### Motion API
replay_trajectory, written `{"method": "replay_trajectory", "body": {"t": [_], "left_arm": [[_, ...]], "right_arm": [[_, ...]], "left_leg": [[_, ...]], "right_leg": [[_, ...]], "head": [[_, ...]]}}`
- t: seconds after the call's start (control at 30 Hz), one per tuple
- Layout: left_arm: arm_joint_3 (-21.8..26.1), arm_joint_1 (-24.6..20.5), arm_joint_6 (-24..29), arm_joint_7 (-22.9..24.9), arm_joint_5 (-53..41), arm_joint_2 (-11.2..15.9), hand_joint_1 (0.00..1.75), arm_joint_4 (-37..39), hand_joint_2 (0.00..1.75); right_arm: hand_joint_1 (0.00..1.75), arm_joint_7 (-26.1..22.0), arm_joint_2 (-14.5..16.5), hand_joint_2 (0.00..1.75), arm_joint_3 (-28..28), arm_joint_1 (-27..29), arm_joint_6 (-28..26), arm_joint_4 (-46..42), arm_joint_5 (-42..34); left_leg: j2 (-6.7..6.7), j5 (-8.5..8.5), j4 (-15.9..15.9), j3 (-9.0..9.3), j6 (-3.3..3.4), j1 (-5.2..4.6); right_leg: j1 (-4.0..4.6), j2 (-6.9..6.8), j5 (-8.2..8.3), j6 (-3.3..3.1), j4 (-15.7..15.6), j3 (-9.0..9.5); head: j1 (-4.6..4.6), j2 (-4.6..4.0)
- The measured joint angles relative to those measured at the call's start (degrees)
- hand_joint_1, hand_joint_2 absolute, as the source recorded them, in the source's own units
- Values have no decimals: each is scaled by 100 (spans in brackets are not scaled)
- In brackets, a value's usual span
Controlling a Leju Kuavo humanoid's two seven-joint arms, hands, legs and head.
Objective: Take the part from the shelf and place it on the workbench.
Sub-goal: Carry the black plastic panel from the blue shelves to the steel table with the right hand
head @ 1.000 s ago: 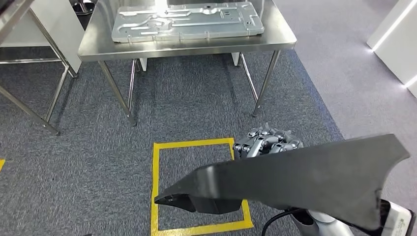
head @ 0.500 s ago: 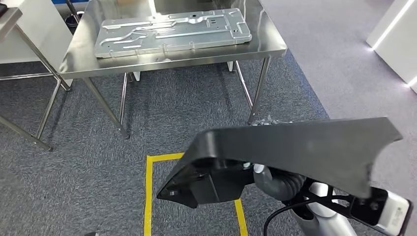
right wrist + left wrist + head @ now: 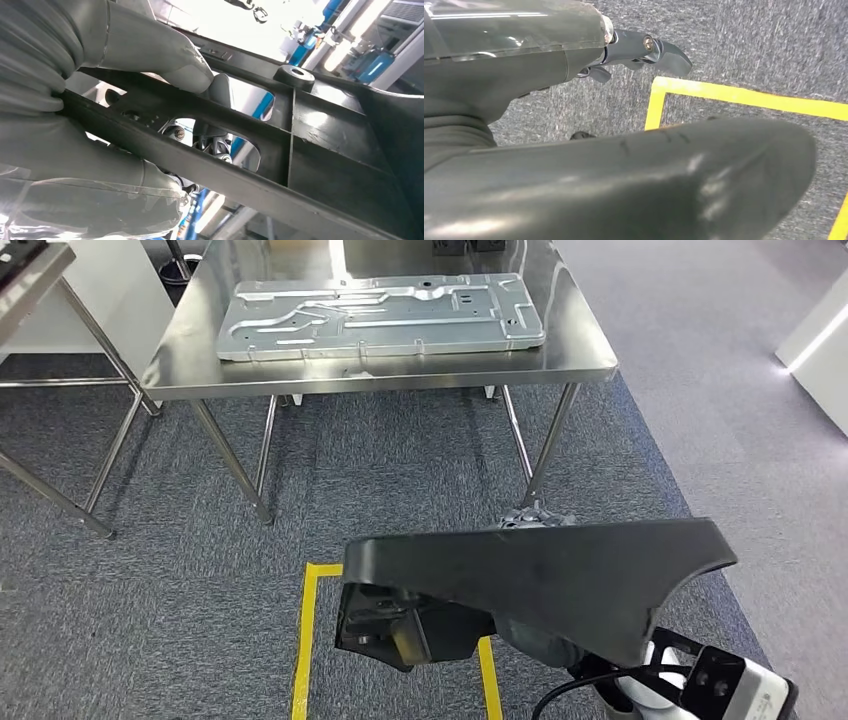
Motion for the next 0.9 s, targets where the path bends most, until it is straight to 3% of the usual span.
{"method": "replay_trajectory", "body": {"t": [0.03, 0.07, 0.13, 0.17, 0.23, 0.3, 0.37, 0.43, 0.5, 0.57, 0.6, 0.63, 0.7, 0.73, 0.77, 0.83, 0.9], "left_arm": [[6, 6, -5, -2, -11, -5, 0, 0, 0], [11, 13, -14, -3, -27, -10, 0, 0, 0], [16, 16, -38, -7, -64, -13, 0, 0, 0], [17, 9, -48, -9, -81, -7, 0, -1, 0], [19, -14, -57, -13, -103, 6, 0, -2, 0], [20, -29, -64, -14, -108, 9, 0, -1, 0], [20, -43, -69, -17, -109, 4, 0, 0, 0], [20, -63, -69, -23, -111, 2, 0, 0, 0], [20, -51, -69, -28, -113, 1, 0, 0, 0], [20, -21, -69, -30, -120, -1, 0, 0, 0], [20, -11, -69, -30, -123, -2, 0, 0, 0], [21, -7, -69, -30, -126, -3, 0, 0, 0], [24, 5, -67, -30, -128, -4, 0, 0, 0], [25, 16, -64, -30, -130, -4, 0, 0, 0], [26, 24, -60, -30, -131, -4, 0, 0, 0], [27, 13, -55, -31, -132, -2, 0, -1, 0], [28, -14, -54, -34, -132, 2, 0, -3, 0]], "right_arm": [[171, 39, -2, 175, 10, 23, -4, -17, -9], [171, 91, -3, 175, 20, 38, -8, -42, -13], [171, 166, -3, 175, 28, 48, -14, -106, -13], [171, 185, -5, 175, 29, 52, -15, -137, -13], [171, 194, -10, 175, 28, 65, -16, -187, -13], [171, 197, -19, 175, 23, 73, -16, -225, -13], [171, 198, -26, 175, 19, 77, -15, -258, -14], [171, 197, -27, 175, 16, 79, -14, -279, -16], [171, 197, -27, 175, 16, 79, -11, -284, -17], [171, 196, -27, 175, 16, 78, -4, -283, -19], [171, 197, -27, 175, 16, 78, -2, -283, -21], [171, 197, -27, 175, 16, 77, 0, -283, -24], [171, 201, -27, 175, 15, 74, 0, -277, -31], [171, 205, -27, 175, 13, 74, -1, -272, -35], [171, 205, -27, 175, 10, 73, -1, -266, -41], [171, 189, -27, 175, -2, 69, -2, -259, -58], [171, 161, -27, 175, -19, 58, -1, -252, -74]], "left_leg": [[-19, -39, 1, 33, -25, 16], [-36, -85, 3, 83, -56, 38], [-59, -198, 3, 212, -135, 92], [-68, -254, 4, 280, -181, 113], [-72, -338, -25, 353, -280, 120], [-67, -339, -23, 416, -369, 113], [-54, -328, 180, 396, -412, 127], [-45, -422, 758, 57, -416, 134], [-45, -704, 1434, -478, -407, 119], [-45, -943, 1641, -853, -362, 101], [-45, -903, 1509, -930, -328, 92], [-45, -681, 1240, -941, -282, 79], [-46, 23, 627, -908, -196, 25], [-49, 291, 434, -877, -166, -11], [-54, 431, 332, -847, -144, -38], [-70, 416, 272, -710, -95, -63], [-83, 354, 198, -540, -23, -63]], "right_leg": [[-38, 1, 13, 31, 109, -145], [-75, 0, 138, 64, 38, -198], [-146, -2, 652, 147, -618, -24], [-159, 0, 826, 171, -956, 86], [-141, -3, 920, 105, -1299, 201], [-113, 1, 851, -41, -1314, 250], [-116, 11, 816, -145, -1353, 368], [-99, 9, 741, -219, -1374, 497], [-64, 11, 638, -263, -1379, 613], [-22, 25, 512, -282, -1380, 765], [-1, 30, 441, -285, -1380, 859], [16, 30, 367, -283, -1383, 953], [42, 36, 220, -258, -1380, 1110], [43, 45, 154, -230, -1383, 1161], [38, 58, 115, -192, -1364, 1206], [11, 67, 136, -114, -1239, 1232], [-15, 59, 240, -58, -813, 1050]], "head": [[-1, 0], [0, 0], [2, 0], [4, 0], [13, 0], [14, 0], [4, 0], [-9, 0], [-17, 0], [-16, 0], [-17, 0], [-16, 0], [-10, 0], [-7, 0], [-4, 0], [-5, 0], [-4, 0]]}}
